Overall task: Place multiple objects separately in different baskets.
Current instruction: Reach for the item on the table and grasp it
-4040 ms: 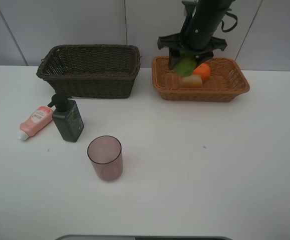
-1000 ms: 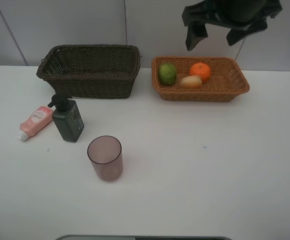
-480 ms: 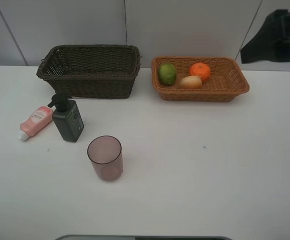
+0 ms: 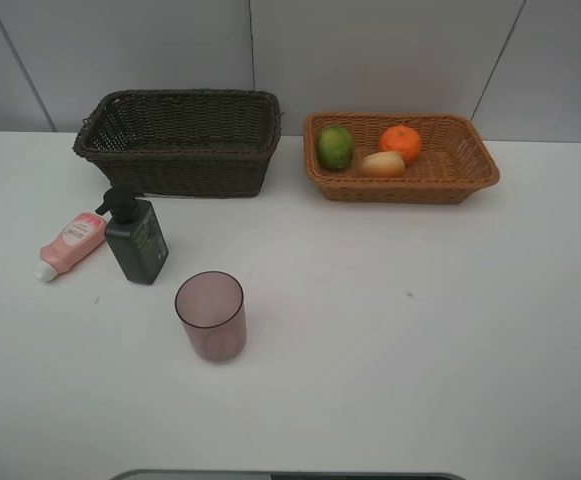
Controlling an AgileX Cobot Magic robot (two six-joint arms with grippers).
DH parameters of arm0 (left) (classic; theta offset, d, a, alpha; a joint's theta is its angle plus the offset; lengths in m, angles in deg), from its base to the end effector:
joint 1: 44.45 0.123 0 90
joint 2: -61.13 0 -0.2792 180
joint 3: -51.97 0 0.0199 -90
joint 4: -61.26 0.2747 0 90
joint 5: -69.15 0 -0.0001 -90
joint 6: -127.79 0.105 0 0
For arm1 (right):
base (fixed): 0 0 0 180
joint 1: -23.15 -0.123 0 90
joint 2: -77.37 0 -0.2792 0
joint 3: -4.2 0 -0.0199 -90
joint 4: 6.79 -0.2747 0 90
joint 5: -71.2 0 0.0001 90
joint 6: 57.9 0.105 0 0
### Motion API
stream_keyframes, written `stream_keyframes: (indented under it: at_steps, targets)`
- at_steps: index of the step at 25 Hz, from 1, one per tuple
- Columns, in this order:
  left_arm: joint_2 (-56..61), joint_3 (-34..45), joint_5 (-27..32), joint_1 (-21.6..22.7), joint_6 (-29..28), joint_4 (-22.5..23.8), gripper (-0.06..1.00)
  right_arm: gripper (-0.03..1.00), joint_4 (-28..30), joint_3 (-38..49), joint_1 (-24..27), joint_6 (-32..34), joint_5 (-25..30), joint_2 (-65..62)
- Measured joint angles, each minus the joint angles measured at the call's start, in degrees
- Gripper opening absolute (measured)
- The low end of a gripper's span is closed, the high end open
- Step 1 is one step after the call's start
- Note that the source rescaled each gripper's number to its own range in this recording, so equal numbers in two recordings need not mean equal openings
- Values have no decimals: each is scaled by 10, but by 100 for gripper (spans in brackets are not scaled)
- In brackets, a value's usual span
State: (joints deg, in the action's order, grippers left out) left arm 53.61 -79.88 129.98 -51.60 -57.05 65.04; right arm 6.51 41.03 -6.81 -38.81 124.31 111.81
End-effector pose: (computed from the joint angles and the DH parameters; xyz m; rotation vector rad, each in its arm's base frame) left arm 0.0331 0.0019 0.2841 0.0374 2.0316 -0.0530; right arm 0.1044 0.0379 0.3307 -0.2486 2.1399 0.2165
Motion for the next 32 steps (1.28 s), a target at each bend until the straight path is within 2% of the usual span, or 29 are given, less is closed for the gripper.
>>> stream_keyframes:
  at_steps: [6,17,32]
  targets:
    - [0,0,0,0,0,0,99,81,-23,25,0,0,0,-55]
    - [0,0,0,0,0,0,99,81,-25,32,0,0,9,-84]
    - [0,0,0,0,0,0,99,81,-7,93,0,-1,69,-240]
